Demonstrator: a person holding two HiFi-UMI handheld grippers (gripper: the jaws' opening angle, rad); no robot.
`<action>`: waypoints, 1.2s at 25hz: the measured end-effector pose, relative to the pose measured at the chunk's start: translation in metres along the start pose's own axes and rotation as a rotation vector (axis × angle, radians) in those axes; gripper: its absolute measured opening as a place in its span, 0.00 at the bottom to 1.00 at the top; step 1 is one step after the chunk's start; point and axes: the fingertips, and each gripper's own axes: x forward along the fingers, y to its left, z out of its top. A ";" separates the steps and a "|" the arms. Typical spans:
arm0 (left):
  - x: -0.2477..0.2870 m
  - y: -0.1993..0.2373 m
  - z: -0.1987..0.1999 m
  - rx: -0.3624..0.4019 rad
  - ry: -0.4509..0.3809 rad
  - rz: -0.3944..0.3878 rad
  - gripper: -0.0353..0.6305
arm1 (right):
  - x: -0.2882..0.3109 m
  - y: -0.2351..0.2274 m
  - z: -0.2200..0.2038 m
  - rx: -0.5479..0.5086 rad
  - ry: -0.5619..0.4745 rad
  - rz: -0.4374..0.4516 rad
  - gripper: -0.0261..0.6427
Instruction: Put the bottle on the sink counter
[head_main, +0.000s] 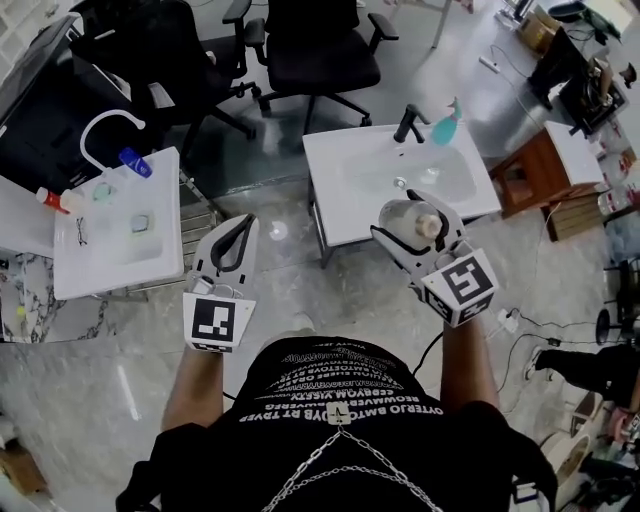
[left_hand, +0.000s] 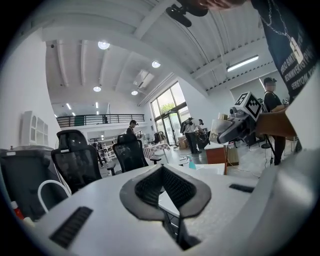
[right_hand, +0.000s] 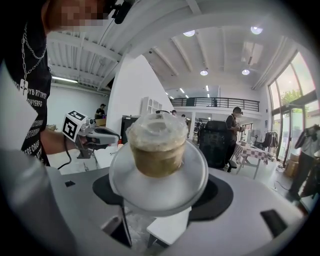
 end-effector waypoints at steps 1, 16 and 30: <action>0.004 0.005 -0.001 -0.001 -0.002 -0.006 0.06 | 0.006 -0.002 0.000 0.003 0.004 -0.002 0.54; 0.061 0.032 -0.038 -0.032 0.066 -0.032 0.06 | 0.122 -0.037 -0.141 0.070 0.191 0.049 0.54; 0.136 0.044 -0.050 -0.043 0.133 0.050 0.06 | 0.207 -0.048 -0.290 0.101 0.388 0.237 0.54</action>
